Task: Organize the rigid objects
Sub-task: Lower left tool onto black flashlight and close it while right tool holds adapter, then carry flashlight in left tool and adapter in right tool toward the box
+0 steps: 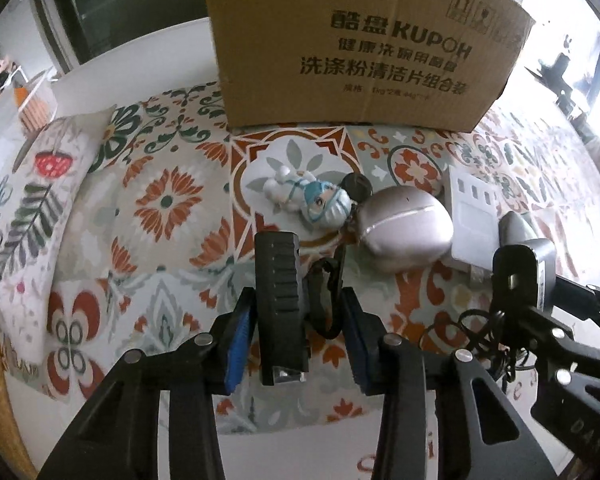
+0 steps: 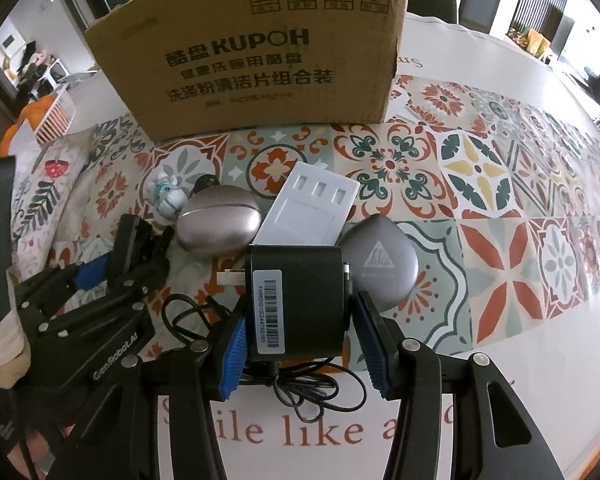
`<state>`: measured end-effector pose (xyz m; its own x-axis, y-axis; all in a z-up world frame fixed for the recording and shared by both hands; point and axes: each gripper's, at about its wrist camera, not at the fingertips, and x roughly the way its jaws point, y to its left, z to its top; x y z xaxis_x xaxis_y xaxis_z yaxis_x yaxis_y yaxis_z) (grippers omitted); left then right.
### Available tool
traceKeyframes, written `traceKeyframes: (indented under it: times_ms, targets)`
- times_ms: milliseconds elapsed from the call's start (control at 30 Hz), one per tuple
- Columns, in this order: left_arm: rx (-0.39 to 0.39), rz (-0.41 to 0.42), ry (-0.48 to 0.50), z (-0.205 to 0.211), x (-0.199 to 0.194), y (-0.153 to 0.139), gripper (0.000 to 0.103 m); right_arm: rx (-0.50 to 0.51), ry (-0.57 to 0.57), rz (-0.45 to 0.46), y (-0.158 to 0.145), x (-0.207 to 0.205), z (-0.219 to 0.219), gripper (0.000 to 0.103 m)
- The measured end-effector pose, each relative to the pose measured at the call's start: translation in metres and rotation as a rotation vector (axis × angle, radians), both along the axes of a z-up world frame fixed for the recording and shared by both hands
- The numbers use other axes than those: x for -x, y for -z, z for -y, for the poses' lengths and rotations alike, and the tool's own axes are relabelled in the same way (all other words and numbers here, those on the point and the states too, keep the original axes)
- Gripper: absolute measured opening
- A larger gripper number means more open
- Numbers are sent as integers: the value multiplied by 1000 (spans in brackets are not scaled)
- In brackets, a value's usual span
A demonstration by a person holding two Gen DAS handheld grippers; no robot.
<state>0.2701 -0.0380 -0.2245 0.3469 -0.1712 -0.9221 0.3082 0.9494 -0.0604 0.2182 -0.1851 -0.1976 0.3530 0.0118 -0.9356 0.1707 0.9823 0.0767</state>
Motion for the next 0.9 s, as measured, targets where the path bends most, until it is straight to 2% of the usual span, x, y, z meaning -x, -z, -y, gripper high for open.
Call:
traceKeyframes:
  times_ms: [300,900]
  targets:
    - [55,43,-48,-12,29,-26,41,-21,-15,36,-16,17,-5,51]
    - [109,173,-112,-18,47,-106,41,-11,-15,205,-87,33,7,50]
